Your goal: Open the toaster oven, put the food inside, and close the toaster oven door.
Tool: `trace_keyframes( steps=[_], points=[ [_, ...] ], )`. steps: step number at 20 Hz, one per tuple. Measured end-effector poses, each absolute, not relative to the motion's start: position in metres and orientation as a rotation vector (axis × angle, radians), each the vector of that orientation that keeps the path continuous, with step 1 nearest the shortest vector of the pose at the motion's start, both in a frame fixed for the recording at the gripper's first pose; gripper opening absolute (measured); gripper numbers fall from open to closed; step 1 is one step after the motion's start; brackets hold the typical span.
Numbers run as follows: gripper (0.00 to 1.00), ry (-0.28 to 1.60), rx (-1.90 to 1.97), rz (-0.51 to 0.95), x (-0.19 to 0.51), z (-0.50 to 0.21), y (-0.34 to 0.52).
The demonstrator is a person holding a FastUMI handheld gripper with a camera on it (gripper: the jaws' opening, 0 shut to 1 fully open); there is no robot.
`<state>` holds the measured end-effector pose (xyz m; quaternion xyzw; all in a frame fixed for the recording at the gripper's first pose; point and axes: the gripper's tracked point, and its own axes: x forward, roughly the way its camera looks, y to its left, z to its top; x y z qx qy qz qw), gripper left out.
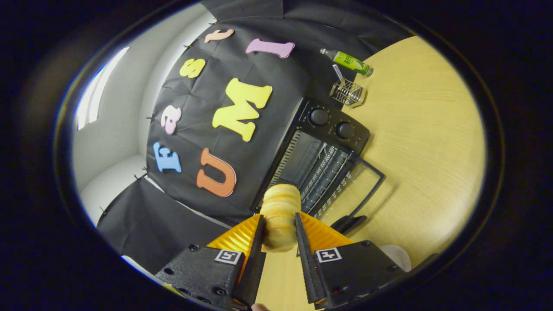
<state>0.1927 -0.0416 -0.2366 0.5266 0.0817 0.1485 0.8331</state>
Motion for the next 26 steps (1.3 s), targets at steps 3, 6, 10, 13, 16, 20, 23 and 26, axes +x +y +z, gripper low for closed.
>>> trace_keyframes(
  steps=[3, 6, 10, 13, 16, 20, 23, 26],
  points=[
    [0.5, 0.177, 1.076, 0.325, 0.241, -0.235, -0.039],
    [0.51, 0.196, 1.059, 0.323, 0.281, -0.237, -0.033],
    [0.52, 0.254, 0.96, 0.354, 0.325, -0.244, -0.016],
    [0.53, 0.239, 0.933, 0.362, 0.349, -0.236, -0.017],
    [0.54, 0.193, 0.853, 0.322, 0.367, -0.238, -0.029],
    [0.71, 0.195, 0.811, 0.317, 0.376, -0.247, -0.031],
    [0.89, 0.194, 0.792, 0.292, 0.374, -0.25, -0.035],
    [0.94, 0.203, 0.786, 0.287, 0.363, -0.248, -0.034]
  ],
)
